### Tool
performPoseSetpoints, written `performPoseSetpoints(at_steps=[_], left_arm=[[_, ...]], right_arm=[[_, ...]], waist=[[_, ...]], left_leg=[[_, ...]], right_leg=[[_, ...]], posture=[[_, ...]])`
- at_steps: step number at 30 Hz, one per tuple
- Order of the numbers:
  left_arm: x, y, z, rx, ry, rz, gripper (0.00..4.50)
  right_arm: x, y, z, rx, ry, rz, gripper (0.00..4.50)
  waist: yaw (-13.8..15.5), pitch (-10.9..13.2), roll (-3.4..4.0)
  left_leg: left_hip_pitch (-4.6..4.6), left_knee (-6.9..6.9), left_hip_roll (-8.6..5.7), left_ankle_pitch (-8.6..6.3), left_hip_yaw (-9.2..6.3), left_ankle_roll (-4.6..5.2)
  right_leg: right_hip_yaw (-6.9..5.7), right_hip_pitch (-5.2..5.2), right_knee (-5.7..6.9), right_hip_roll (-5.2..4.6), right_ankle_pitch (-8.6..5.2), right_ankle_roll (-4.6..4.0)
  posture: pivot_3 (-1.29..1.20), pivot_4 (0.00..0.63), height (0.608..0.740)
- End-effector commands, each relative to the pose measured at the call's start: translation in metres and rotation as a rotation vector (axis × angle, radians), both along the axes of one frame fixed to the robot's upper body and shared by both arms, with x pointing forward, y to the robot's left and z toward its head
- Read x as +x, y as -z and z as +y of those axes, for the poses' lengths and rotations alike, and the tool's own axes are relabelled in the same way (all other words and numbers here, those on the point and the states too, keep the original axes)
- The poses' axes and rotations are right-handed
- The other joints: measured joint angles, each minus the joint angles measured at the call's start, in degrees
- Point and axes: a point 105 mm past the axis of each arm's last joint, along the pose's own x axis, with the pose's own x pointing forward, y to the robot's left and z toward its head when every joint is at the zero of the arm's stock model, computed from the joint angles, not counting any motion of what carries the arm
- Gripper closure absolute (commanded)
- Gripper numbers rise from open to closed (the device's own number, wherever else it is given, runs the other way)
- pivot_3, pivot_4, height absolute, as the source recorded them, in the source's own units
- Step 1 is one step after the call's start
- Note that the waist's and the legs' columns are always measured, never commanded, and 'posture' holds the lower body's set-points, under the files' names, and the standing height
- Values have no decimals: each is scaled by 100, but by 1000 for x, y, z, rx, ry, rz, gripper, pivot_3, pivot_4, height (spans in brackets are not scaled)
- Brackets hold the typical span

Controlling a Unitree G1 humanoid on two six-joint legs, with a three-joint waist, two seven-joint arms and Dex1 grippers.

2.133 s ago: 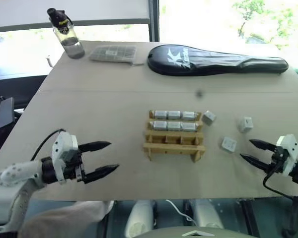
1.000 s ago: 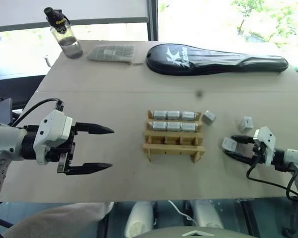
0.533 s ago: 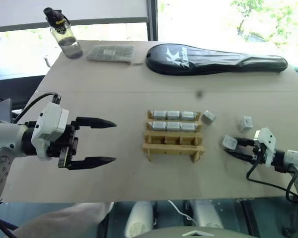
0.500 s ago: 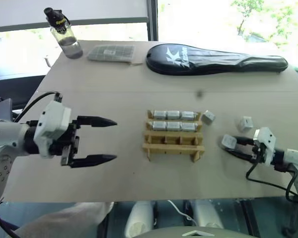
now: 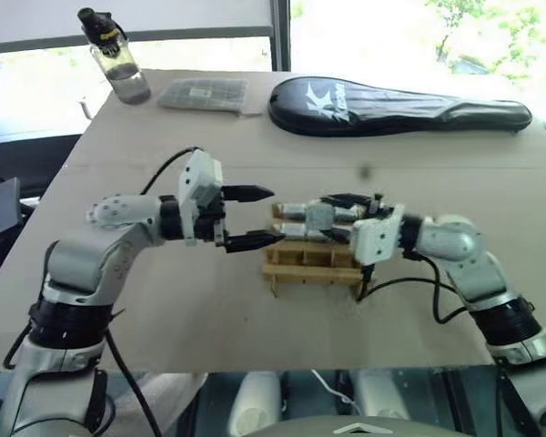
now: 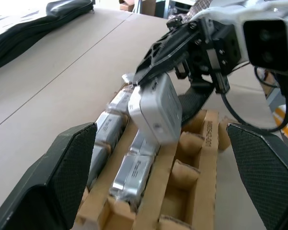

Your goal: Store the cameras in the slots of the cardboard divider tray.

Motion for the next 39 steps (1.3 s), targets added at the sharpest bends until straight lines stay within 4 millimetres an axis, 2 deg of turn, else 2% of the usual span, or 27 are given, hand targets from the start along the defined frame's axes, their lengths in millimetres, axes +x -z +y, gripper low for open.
performPoseSetpoints(at_steps=[1,8,22,29,39], left_arm=[[2,-7,-3,-12,27,5,0],[7,-5,-1,-14,11,19,0],[-3,-7,4,58,76,51,0],[-9,5,12,155,91,132,0],[-6,4,11,170,93,137,0]], right_arm=[[-1,-10,6,-5,-24,-133,2591],[-4,-15,19,7,-58,-251,2591],[-6,8,18,-149,-161,-349,2591],[-5,4,19,-159,-209,-442,2591],[-1,0,21,-155,-229,-465,2591]], waist=[[-4,-1,-2],[-49,-1,-2],[-138,-2,-4],[-139,-2,-4],[-138,-2,-4]], left_leg=[[1,0,1,0,0,-1],[10,0,6,5,-2,-7],[13,1,6,5,0,-7],[12,0,7,5,3,-7],[11,0,7,5,2,-7]], right_leg=[[-3,0,2,2,0,0],[-2,1,10,6,-1,0],[4,1,12,5,-1,-1],[6,0,11,5,-1,-1],[6,0,12,5,-1,-1]], posture=[[0,150,740],[0,150,740],[0,150,740],[0,150,740],[0,150,740]])
